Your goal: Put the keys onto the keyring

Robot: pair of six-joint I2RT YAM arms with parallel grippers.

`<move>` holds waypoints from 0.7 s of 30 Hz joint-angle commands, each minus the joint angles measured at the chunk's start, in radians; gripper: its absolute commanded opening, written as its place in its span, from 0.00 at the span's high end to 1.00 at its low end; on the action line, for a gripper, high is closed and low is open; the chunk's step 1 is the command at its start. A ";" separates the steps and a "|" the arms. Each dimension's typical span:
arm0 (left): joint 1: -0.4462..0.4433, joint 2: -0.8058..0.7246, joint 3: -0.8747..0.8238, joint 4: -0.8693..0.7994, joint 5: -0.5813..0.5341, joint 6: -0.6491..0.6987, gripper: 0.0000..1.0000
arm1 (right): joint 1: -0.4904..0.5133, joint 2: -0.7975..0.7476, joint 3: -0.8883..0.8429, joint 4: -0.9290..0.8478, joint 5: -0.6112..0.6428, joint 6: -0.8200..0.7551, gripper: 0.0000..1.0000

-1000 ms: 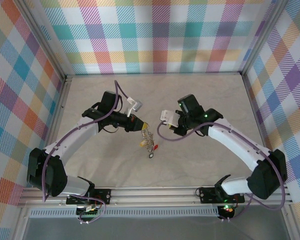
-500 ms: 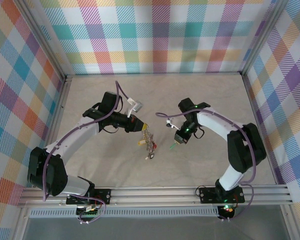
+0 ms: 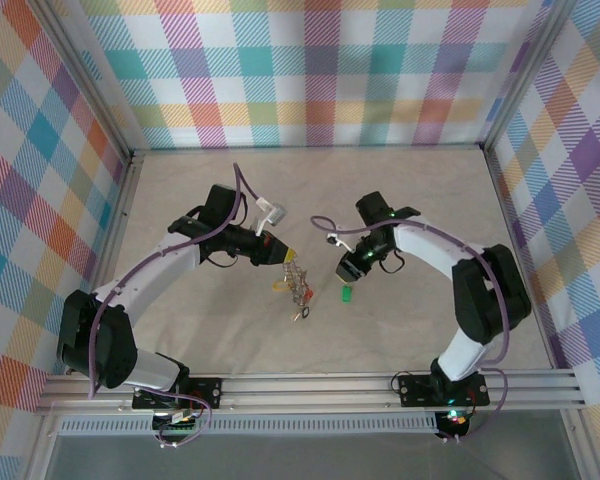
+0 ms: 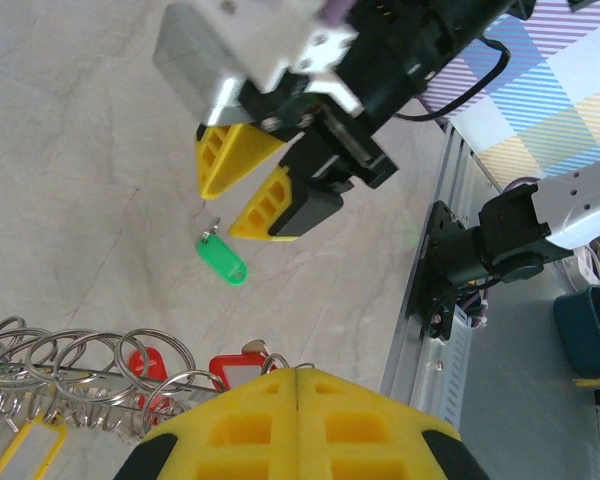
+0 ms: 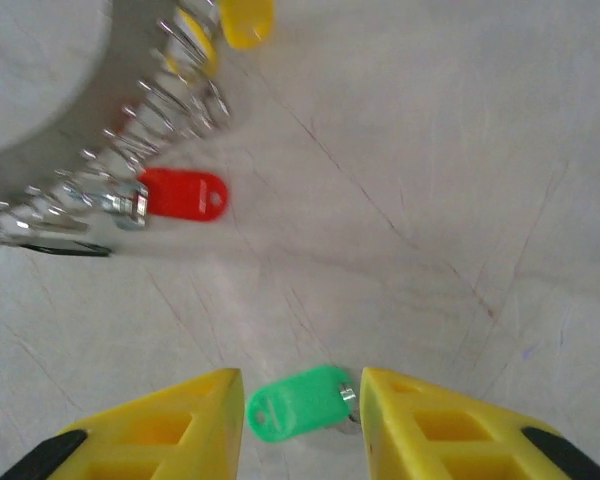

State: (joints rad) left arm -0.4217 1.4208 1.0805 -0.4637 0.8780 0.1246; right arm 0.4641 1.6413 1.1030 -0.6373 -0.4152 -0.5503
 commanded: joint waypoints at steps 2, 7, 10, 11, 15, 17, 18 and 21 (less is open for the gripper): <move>0.014 0.002 -0.012 0.034 0.025 0.017 1.00 | -0.005 -0.205 -0.140 0.353 -0.290 -0.021 0.52; 0.014 0.009 -0.010 0.035 0.025 0.017 1.00 | -0.005 -0.236 -0.221 0.675 -0.412 0.095 0.48; 0.015 0.012 -0.010 0.035 0.025 0.017 1.00 | -0.003 -0.200 -0.211 0.746 -0.466 0.123 0.49; 0.014 0.011 -0.008 0.033 0.023 0.015 1.00 | -0.001 -0.186 -0.204 0.762 -0.495 0.126 0.49; 0.014 0.013 -0.008 0.035 0.022 0.015 1.00 | 0.011 -0.137 -0.151 0.708 -0.603 0.068 0.49; 0.014 0.014 -0.008 0.037 0.022 0.014 1.00 | 0.019 -0.111 -0.122 0.662 -0.613 0.039 0.49; 0.014 0.016 -0.010 0.037 0.022 0.014 1.00 | 0.022 -0.098 -0.108 0.638 -0.613 0.025 0.48; 0.014 0.016 -0.011 0.038 0.021 0.014 1.00 | 0.033 -0.058 -0.067 0.572 -0.635 -0.019 0.48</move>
State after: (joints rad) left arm -0.4217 1.4338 1.0756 -0.4603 0.8776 0.1246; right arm 0.4847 1.5558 0.9874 -0.0071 -0.9524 -0.4961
